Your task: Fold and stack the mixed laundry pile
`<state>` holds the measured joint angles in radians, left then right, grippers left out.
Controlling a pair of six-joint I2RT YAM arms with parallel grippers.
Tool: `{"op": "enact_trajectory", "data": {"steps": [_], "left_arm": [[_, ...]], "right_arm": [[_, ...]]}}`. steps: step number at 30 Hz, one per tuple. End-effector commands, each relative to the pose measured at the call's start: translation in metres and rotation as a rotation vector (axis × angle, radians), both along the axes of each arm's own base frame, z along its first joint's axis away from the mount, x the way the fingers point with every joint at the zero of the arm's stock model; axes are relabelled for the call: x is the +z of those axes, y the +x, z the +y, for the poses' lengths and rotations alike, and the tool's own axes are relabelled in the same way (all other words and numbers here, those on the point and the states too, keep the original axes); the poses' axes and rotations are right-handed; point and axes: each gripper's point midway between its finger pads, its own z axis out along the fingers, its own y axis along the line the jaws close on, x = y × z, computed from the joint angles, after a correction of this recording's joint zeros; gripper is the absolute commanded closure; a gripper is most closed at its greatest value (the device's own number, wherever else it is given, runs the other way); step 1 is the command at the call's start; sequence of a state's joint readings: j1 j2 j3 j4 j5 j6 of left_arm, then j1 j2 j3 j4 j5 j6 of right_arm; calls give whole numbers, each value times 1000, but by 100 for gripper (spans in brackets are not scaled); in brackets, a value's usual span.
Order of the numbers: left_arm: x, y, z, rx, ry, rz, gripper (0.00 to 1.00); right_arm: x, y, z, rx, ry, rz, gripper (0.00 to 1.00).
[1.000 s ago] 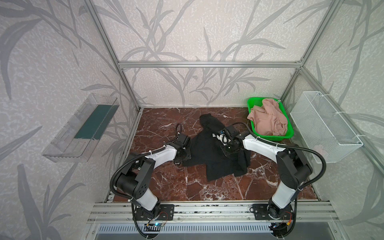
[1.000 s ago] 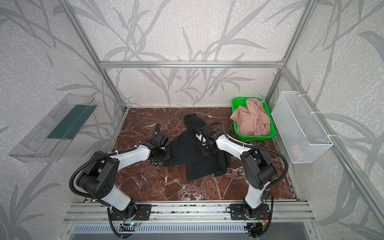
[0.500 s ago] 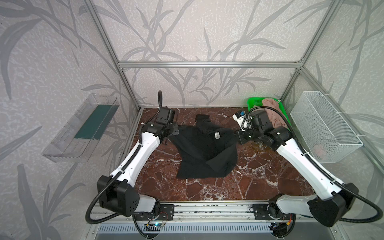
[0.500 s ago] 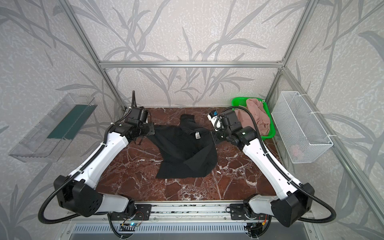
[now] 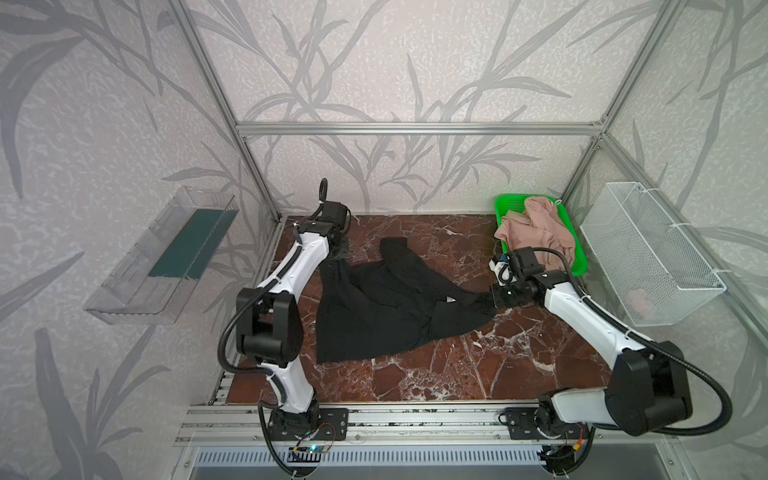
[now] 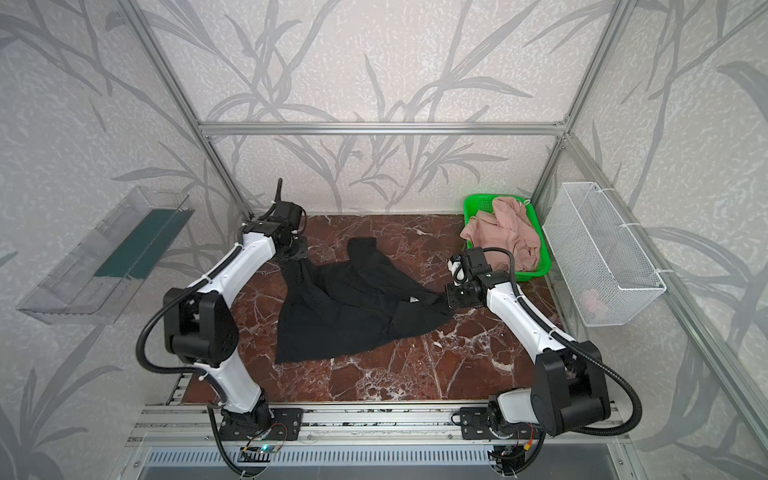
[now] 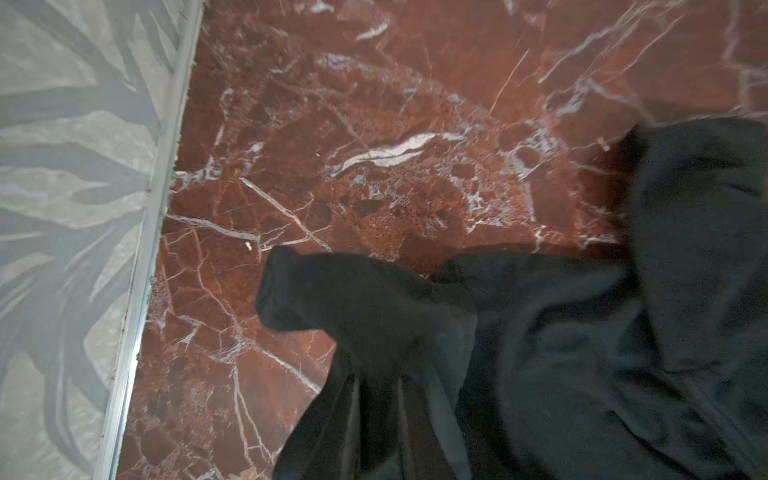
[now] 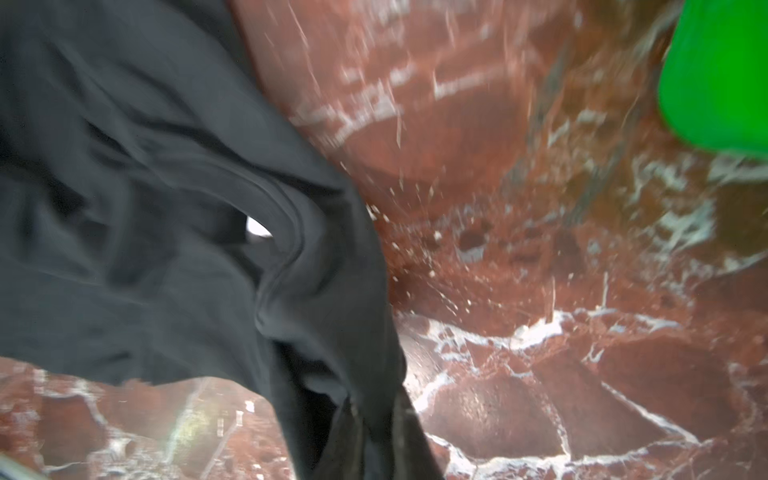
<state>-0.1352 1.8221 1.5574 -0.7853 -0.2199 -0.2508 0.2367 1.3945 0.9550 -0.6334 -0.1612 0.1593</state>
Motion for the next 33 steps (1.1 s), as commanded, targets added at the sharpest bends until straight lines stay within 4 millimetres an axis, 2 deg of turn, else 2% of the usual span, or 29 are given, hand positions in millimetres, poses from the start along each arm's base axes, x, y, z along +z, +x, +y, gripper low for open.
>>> {"op": "enact_trajectory", "data": {"steps": [1,3,5,7,9,11,15,17,19,22,26,30,33], "left_arm": [[20,-6,16,66,17,-23,46],[31,-12,21,85,12,-50,27],[42,-22,23,97,-1,-71,15],[48,-39,24,103,-17,-67,14],[44,-61,25,117,-31,-41,14],[30,-87,25,146,-52,-7,14],[-12,-141,17,201,-151,48,17],[-32,-158,9,220,-222,47,21],[-52,-169,0,258,-305,48,28],[-76,-174,-15,287,-402,73,35],[-101,-167,-24,276,-423,133,40],[-125,-148,-29,262,-422,198,56],[-138,-128,-36,253,-447,224,61]], "right_arm": [[0,1,-17,-89,-68,-11,76],[5,-2,-25,-113,-96,-27,68],[15,-2,-29,-128,-108,-56,53],[26,-2,-30,-126,-125,-79,44],[36,-2,-27,-103,-139,-99,38],[47,-1,-11,-28,-90,-131,36],[54,-10,59,208,242,-121,35],[44,-12,77,245,309,-67,35],[25,-11,83,238,320,4,38],[-3,-9,83,199,306,97,44],[-26,-8,86,150,312,154,46],[-48,-2,80,66,288,187,47],[-61,8,75,5,268,199,53]]}}
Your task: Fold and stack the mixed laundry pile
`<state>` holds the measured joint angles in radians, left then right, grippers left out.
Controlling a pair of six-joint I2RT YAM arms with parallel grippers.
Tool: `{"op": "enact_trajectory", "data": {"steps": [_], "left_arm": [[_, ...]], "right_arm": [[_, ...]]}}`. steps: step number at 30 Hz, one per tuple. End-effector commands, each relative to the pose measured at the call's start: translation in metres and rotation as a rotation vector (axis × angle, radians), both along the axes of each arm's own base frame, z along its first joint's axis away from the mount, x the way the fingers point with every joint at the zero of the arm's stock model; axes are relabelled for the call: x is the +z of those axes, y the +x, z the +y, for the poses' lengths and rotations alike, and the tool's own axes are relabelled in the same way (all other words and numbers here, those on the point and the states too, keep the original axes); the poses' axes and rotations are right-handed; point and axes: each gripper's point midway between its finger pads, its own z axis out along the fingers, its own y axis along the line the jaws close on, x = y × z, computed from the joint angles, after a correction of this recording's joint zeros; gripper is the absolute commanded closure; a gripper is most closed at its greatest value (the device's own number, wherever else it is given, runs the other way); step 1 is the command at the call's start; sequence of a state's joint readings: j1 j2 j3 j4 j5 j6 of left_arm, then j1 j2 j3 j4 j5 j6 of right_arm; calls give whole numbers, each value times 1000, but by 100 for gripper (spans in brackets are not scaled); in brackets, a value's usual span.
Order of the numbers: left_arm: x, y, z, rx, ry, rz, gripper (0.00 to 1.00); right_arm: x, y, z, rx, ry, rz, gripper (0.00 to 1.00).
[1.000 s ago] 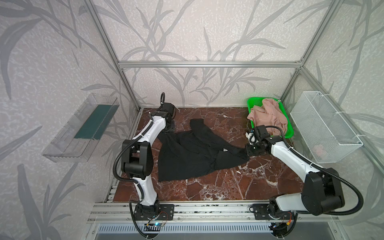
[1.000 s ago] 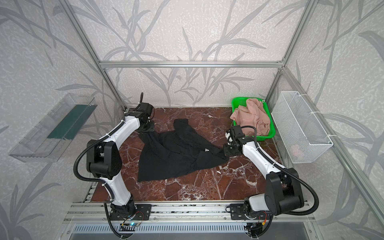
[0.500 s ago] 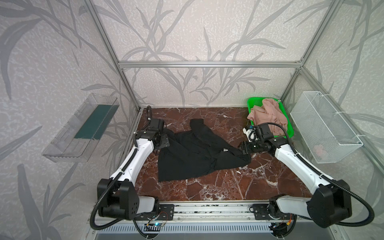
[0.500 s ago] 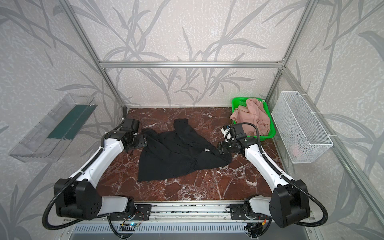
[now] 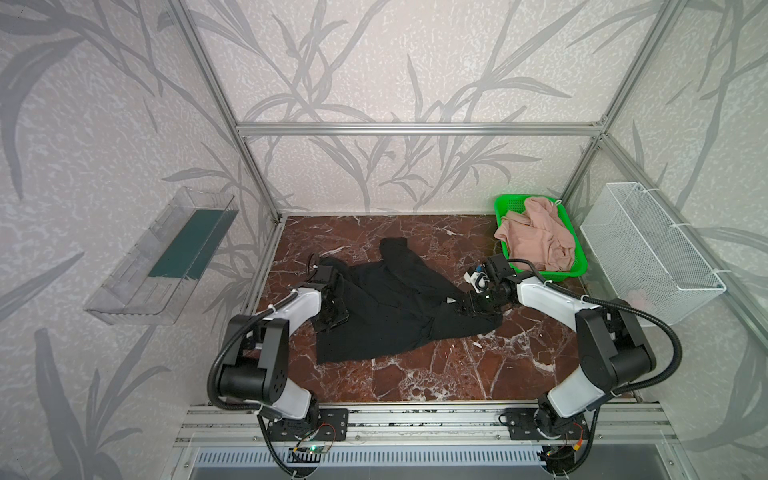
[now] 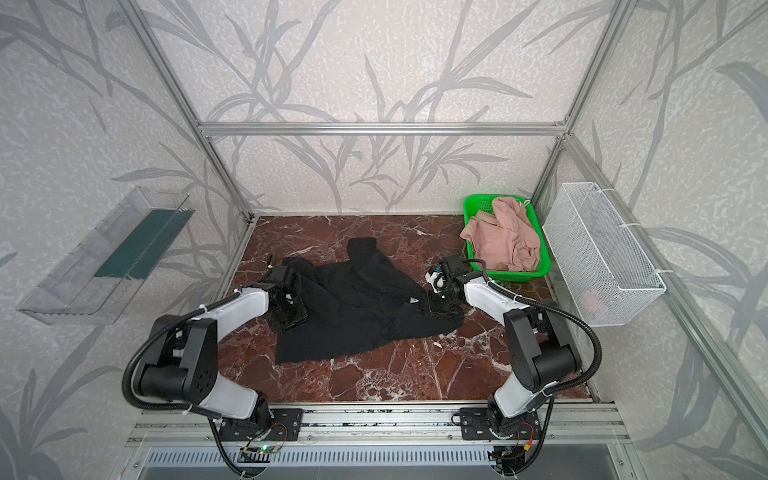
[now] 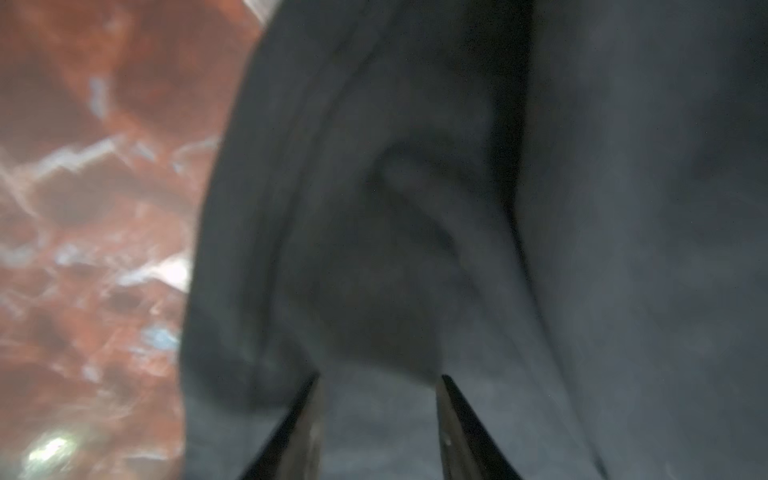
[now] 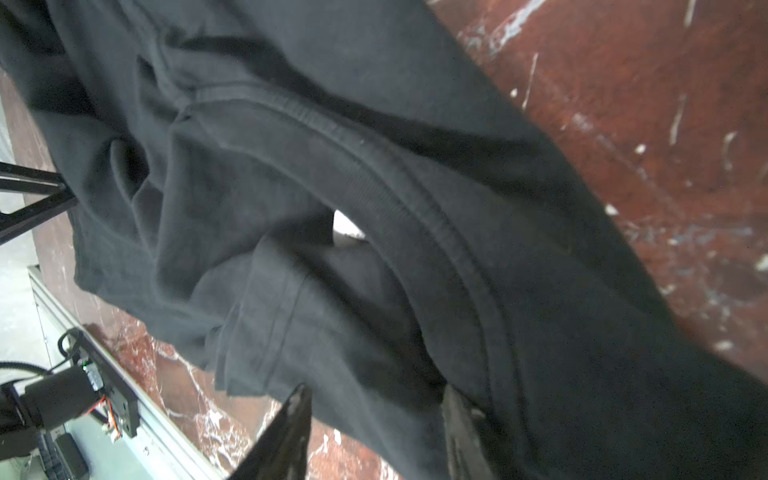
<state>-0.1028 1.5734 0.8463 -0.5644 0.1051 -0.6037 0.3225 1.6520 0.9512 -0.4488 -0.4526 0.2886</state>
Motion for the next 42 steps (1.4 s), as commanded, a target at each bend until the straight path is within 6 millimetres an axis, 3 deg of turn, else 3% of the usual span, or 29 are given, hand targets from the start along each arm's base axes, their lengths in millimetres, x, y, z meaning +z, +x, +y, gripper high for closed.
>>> {"op": "enact_trajectory", "data": {"steps": [1,6,9,12,15,19,24,31,42], "left_arm": [[-11,33,-15,-7,-69,-25,63],[-17,77,-24,-53,-90,-35,64],[-16,103,-27,-88,-83,-37,65],[-7,122,-24,-92,-69,-61,63],[13,127,-15,-90,-44,-88,55],[47,110,10,-71,44,-125,37],[63,70,36,-34,127,-97,33],[29,27,45,48,133,-33,37],[-5,11,44,108,117,14,48]], "right_arm": [[-13,15,-8,-95,-26,11,53],[-20,46,-39,-237,-99,-39,55],[-13,66,-51,-275,-151,-95,55],[-5,81,-56,-277,-188,-123,55],[9,86,-51,-246,-177,-152,54],[39,74,-31,-103,-133,-230,49],[65,50,4,120,-91,-311,38],[69,54,28,222,-52,-332,38],[68,59,43,265,-83,-350,38]]}}
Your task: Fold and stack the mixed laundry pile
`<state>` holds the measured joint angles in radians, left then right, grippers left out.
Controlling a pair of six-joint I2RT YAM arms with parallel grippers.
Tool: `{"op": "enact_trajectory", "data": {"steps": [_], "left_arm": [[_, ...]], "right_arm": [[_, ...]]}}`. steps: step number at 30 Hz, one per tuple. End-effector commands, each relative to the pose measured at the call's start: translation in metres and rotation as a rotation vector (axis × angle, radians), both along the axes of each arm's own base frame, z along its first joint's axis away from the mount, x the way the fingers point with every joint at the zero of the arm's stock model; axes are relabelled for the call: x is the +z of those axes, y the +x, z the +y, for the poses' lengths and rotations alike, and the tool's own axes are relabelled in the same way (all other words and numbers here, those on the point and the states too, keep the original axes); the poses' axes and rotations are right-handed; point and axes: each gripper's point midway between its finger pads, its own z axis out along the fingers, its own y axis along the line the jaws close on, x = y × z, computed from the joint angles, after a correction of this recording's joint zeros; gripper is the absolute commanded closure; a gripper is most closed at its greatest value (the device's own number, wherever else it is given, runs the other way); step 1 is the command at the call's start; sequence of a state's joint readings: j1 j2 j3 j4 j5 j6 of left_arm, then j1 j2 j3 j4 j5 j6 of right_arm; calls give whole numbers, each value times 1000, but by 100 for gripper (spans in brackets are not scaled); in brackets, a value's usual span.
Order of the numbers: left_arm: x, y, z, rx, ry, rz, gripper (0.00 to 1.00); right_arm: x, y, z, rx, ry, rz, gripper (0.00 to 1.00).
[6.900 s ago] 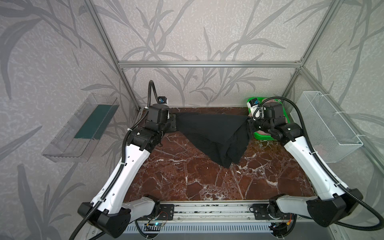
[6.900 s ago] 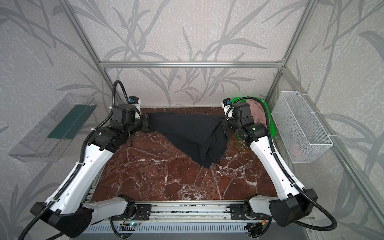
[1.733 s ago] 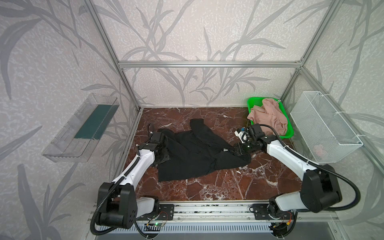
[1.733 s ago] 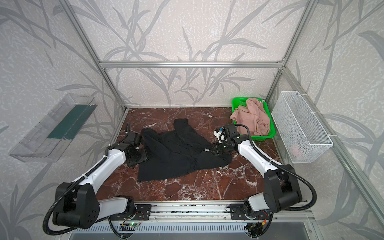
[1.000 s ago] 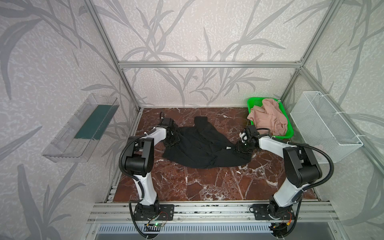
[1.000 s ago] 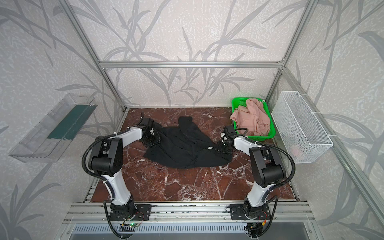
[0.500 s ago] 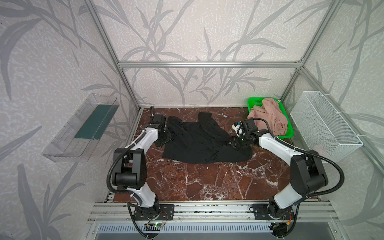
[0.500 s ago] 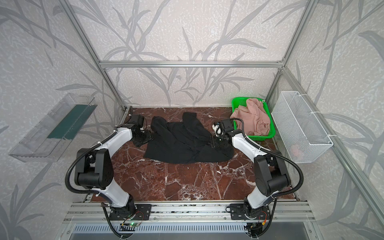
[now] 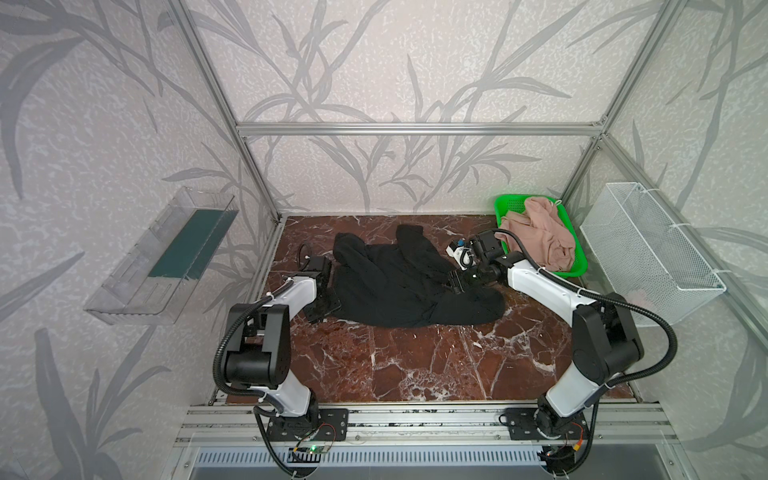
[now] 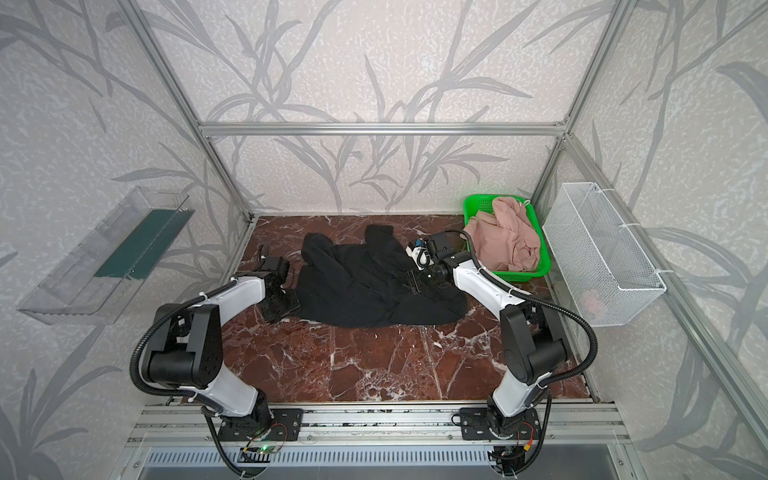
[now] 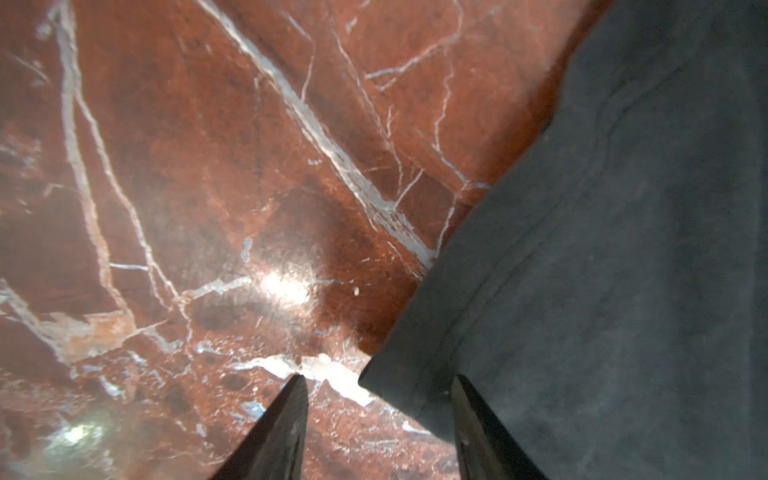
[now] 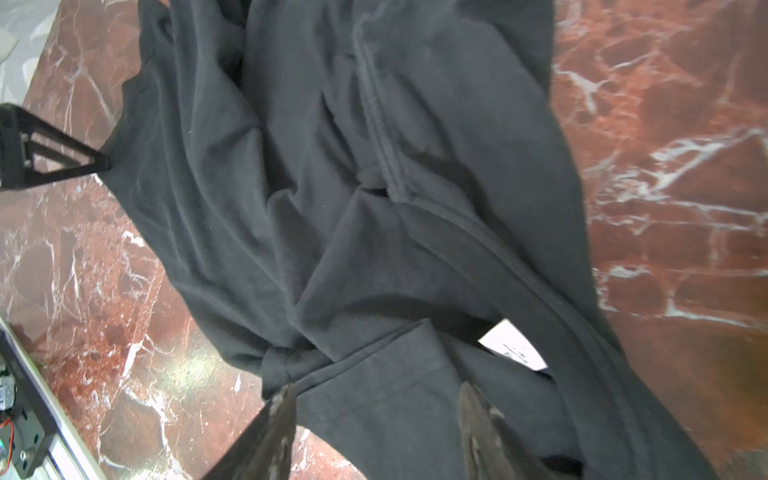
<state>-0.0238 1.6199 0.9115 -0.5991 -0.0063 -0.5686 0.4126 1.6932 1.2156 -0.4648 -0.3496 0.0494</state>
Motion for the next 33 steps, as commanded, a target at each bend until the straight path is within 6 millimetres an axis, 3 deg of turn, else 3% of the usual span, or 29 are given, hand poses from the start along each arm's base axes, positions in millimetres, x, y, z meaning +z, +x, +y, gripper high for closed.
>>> {"op": "enact_trajectory", "data": {"steps": [1,6,13,20,25,33], "left_arm": [[-11,-2,1,47,-8,3,49],[-20,1,-7,49,-52,5,58],[-22,-1,-7,56,-54,8,75],[-19,-6,-3,57,-38,6,94],[-12,-6,-1,52,-25,-3,100],[8,-5,7,43,4,-30,100]], "right_arm": [[1,1,0,15,-25,-6,38],[-3,2,-8,22,-80,-25,38],[-42,2,-7,54,-137,85,38],[-65,-3,-5,64,-132,142,45],[-71,-3,-6,54,-145,155,60],[-47,-7,-11,37,-134,102,97]]}}
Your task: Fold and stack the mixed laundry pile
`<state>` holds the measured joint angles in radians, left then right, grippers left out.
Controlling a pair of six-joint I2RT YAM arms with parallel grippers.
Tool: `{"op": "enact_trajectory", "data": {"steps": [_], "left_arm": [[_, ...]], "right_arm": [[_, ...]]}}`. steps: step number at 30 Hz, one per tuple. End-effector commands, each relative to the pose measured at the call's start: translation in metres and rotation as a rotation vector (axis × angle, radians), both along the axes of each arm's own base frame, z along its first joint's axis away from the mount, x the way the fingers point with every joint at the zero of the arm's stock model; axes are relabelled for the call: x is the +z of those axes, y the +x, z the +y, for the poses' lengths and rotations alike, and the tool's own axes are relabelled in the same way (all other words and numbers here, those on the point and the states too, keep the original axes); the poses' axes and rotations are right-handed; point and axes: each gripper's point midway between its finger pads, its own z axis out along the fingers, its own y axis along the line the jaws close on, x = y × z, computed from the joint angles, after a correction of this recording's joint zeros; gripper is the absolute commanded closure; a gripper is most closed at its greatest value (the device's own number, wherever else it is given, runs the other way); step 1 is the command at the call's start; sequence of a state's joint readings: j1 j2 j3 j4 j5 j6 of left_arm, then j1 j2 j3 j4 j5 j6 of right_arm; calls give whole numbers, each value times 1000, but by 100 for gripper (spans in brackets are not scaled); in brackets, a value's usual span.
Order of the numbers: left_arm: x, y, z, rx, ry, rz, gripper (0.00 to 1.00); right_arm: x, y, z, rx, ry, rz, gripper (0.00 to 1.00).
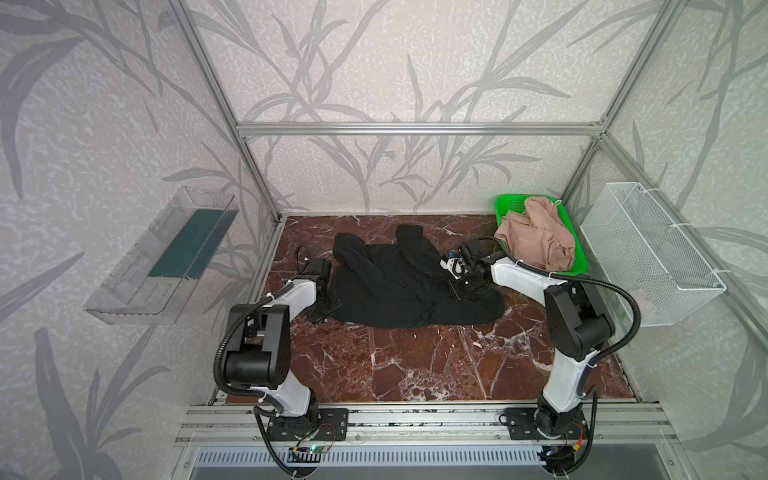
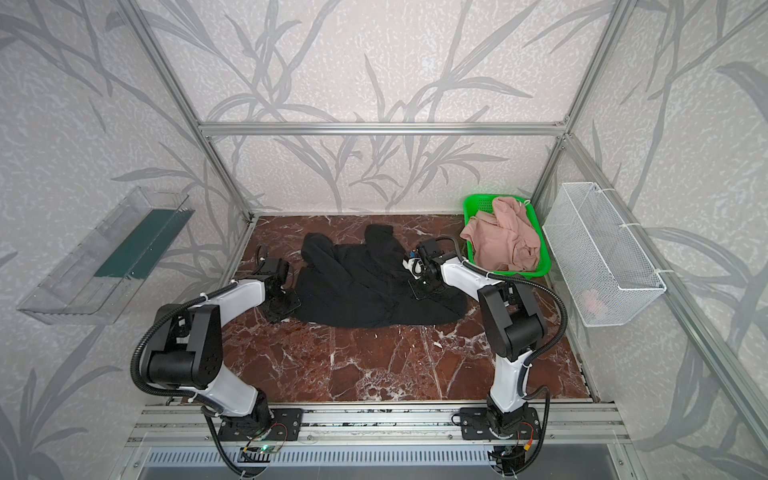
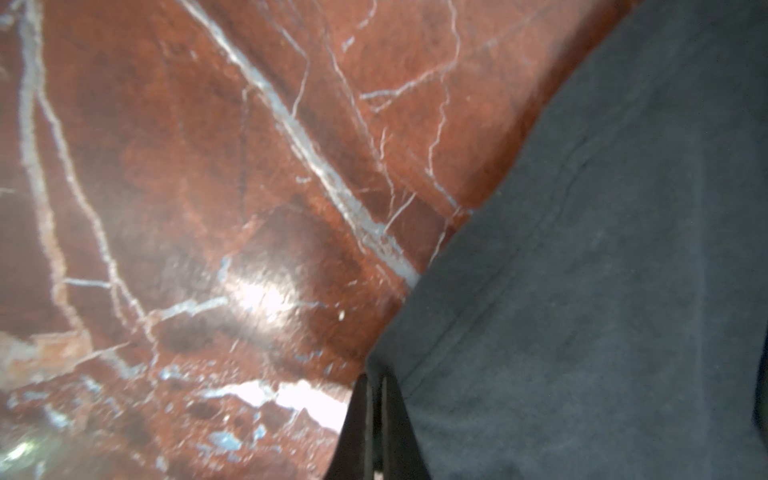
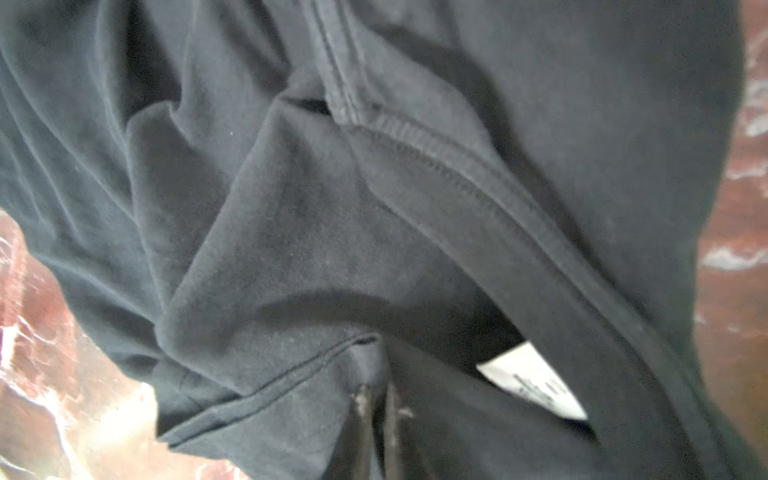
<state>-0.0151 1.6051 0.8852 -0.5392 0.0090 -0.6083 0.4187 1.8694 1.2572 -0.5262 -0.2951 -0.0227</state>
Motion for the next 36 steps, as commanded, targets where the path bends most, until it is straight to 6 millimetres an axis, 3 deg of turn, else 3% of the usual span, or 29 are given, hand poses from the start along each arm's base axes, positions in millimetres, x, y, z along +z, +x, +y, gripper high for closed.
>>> {"op": "enact_trajectory", "data": {"steps": [1,8,14,17,23,26,31,36], "left_arm": [[11,-12,8,-2,29,18,100],[33,-18,17,9,58,-15,100],[50,-20,22,28,78,-49,100],[54,-18,27,40,91,-60,100],[49,-11,28,45,76,-54,100],[45,-8,27,42,70,-50,100],[40,-4,26,38,60,-41,100],[40,-4,26,41,57,-41,100]], "right_arm": [[20,-6,-5,-10,5,-30,99],[53,-23,-17,-37,19,-99,100],[78,-49,-22,-68,90,-122,100],[70,-67,-19,-107,162,-69,100],[26,-103,-16,-159,218,124,99],[18,-105,-16,-159,215,142,82],[22,-91,-17,-125,175,90,48],[21,-90,-13,-122,168,144,40]]}}
